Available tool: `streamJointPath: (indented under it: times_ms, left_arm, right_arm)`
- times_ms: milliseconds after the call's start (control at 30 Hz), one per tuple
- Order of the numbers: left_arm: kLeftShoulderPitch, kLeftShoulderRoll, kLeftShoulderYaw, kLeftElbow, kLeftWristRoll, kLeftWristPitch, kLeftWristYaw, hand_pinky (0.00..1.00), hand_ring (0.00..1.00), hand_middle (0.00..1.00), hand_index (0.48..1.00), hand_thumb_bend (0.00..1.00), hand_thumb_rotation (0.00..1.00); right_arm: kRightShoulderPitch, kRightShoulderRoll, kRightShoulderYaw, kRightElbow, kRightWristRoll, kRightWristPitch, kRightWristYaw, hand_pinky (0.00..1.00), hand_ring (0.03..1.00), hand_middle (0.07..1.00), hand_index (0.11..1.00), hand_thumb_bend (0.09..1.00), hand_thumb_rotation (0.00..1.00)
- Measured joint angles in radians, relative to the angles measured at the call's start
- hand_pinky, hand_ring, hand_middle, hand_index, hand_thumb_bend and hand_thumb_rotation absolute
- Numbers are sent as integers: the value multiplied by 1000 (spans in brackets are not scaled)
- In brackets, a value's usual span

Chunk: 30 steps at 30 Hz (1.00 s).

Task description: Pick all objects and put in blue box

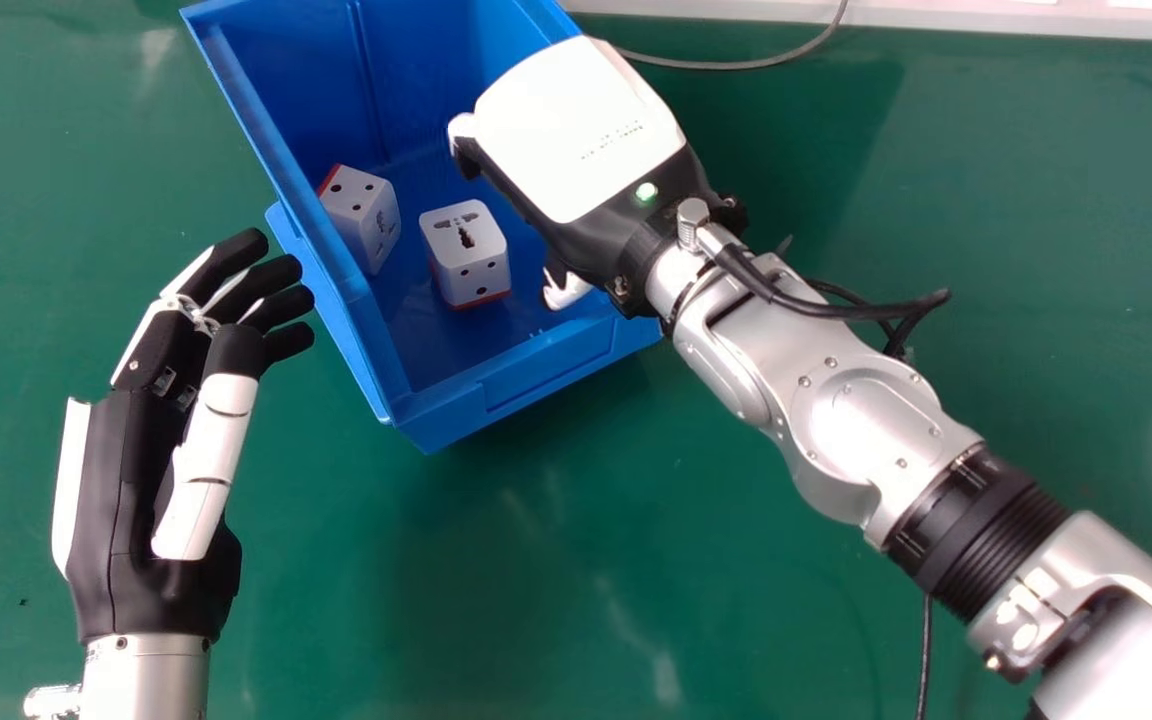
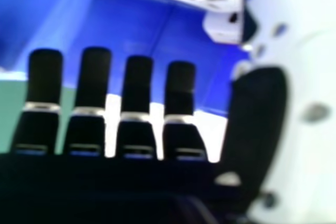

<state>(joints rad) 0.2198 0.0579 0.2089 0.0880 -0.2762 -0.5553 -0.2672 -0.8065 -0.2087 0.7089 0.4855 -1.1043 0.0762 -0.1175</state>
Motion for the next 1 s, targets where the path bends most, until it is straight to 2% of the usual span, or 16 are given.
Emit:
streamJointPath:
  times_ms: [33,167,367,600,1000]
  left_arm:
    - [0,0,0,0,0,0,0,760,773,786,791,686,666]
    - [-2,0,0,-1,1,0,1,756,770,784,789,689,669]
    - [-1,1,1,-8,-1,1,1,752,767,782,786,692,668]
    - [-2,6,2,-7,-6,5,-14,750,767,781,785,693,666]
    - [-3,8,5,-7,-6,14,-17,759,771,786,791,691,656]
  right_arm:
    - [9,-1,-2,-14,0,0,-3,545,671,743,701,790,114]
    - [64,-8,-11,-95,2,2,-27,565,693,761,716,806,109]
    - [173,-13,-81,-251,40,46,18,590,716,782,736,819,109]
    - [295,-49,-166,-487,44,86,60,611,735,800,758,838,131]
    - [544,-108,-238,-750,47,58,78,635,778,836,811,839,200]
